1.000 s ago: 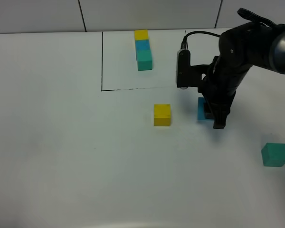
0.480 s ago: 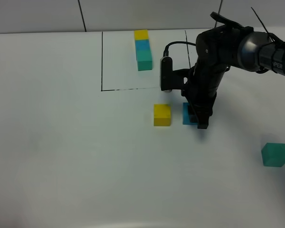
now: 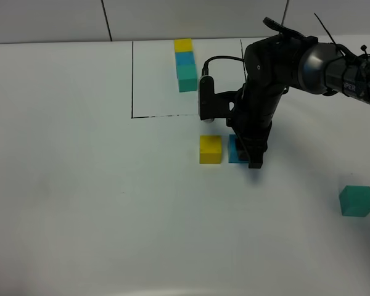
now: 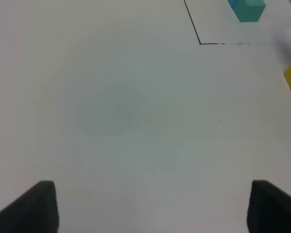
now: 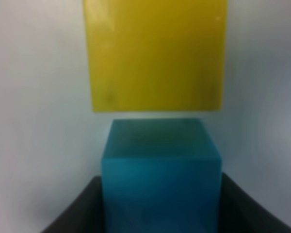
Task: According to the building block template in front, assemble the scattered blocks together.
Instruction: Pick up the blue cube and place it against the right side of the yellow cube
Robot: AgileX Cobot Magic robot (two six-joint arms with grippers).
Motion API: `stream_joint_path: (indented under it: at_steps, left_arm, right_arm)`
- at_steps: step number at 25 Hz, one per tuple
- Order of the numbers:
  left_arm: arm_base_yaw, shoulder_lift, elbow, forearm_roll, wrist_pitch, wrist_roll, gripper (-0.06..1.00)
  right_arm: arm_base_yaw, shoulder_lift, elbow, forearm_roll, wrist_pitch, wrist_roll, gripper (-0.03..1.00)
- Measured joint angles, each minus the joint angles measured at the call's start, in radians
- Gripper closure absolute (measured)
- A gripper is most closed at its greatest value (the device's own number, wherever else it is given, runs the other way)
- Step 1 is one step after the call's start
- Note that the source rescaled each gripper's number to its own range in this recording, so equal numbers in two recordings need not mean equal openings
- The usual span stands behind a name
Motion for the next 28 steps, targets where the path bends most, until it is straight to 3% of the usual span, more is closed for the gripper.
stream_joint_path:
  at_steps: [13, 28]
  left_arm:
    - [0.0, 0.0, 0.0, 0.0, 0.0, 0.0, 0.28]
    - [0.0, 0.0, 0.0, 0.001, 0.0, 0.0, 0.28]
  right_arm:
    - [0.007, 0.004, -0.003, 0.072, -0.02, -0.041, 0.95]
    - [0.013, 0.014, -0.005, 0.075, -0.027, -0.053, 0.95]
